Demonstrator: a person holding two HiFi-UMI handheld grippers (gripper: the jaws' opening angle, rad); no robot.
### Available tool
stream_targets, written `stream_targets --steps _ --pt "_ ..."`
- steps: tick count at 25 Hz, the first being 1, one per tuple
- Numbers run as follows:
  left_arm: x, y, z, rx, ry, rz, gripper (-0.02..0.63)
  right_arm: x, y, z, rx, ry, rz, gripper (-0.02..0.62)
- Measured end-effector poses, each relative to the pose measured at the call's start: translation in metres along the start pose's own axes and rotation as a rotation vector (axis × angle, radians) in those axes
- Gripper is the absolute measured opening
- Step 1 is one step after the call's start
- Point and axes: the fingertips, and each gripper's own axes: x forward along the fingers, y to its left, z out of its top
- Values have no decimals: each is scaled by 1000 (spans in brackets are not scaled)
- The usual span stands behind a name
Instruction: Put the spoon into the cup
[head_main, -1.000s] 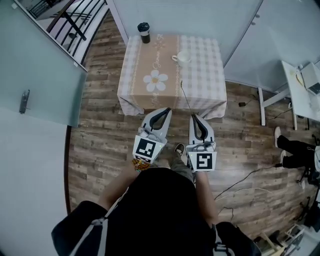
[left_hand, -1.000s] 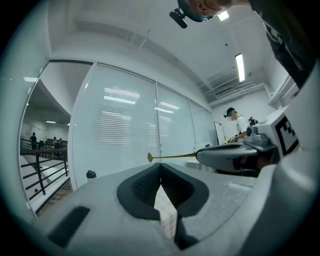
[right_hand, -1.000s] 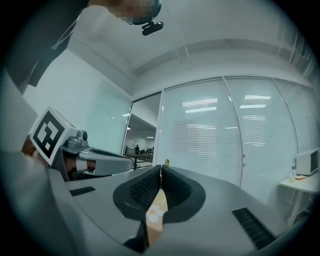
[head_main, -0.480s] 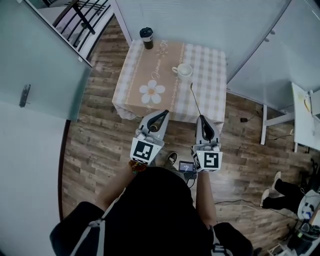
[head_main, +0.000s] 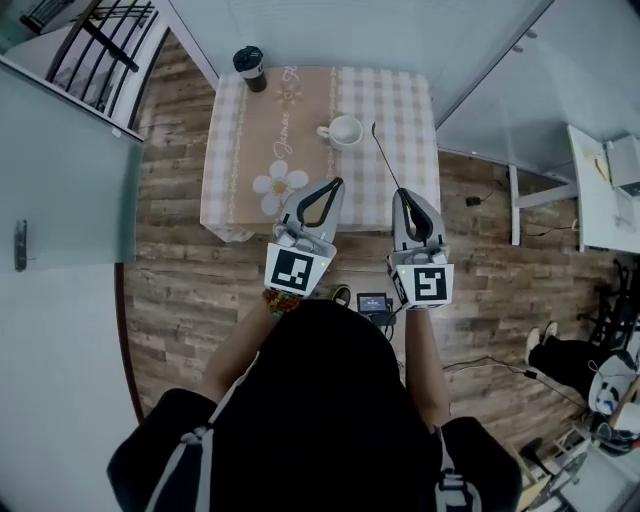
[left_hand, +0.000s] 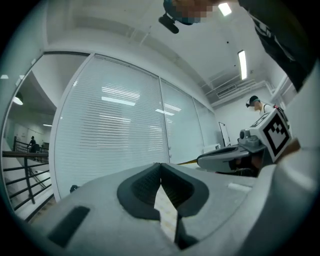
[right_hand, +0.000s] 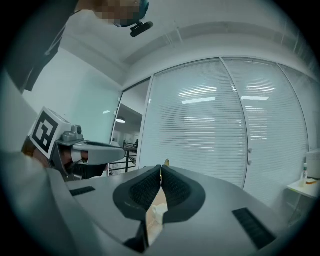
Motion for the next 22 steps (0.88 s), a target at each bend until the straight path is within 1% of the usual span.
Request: stream_targets --steps 2,5,7,9,10,11,13,15,17,19,20,22 --pt "16 14 1 9 -18 -44 17 18 -2 3 -22 14 -13 9" --pt "33 37 -7 7 -16 -119 17 44 -1 0 -56 51 -52 9" --pt "41 53 -12 7 -24 -154 17 60 0 -4 -75 81 -74 9" --pt "45 69 -17 -34 -24 -168 17 75 2 -7 -102 108 -72 9" --pt "47 77 -22 -46 -10 -182 17 83 2 -8 -107 117 -83 9" --pt "51 82 -27 -42 9 -208 17 89 -2 -8 -101 122 -108 9" --pt "59 84 -36 -4 27 -281 17 93 -11 -8 -69 139 -166 9" --pt "61 80 -36 -7 25 -322 17 92 -20 -12 -50 143 -190 9" --pt "64 82 -35 -8 15 -326 17 97 -25 -16 -60 140 -184 9" --pt "71 83 -37 4 10 -333 17 104 -29 -18 -97 157 -169 9" --pt "74 81 -37 4 3 -340 17 106 -30 -18 -133 164 -156 9" --pt "73 75 -39 -24 -4 -360 17 106 -27 -23 -226 199 -125 9"
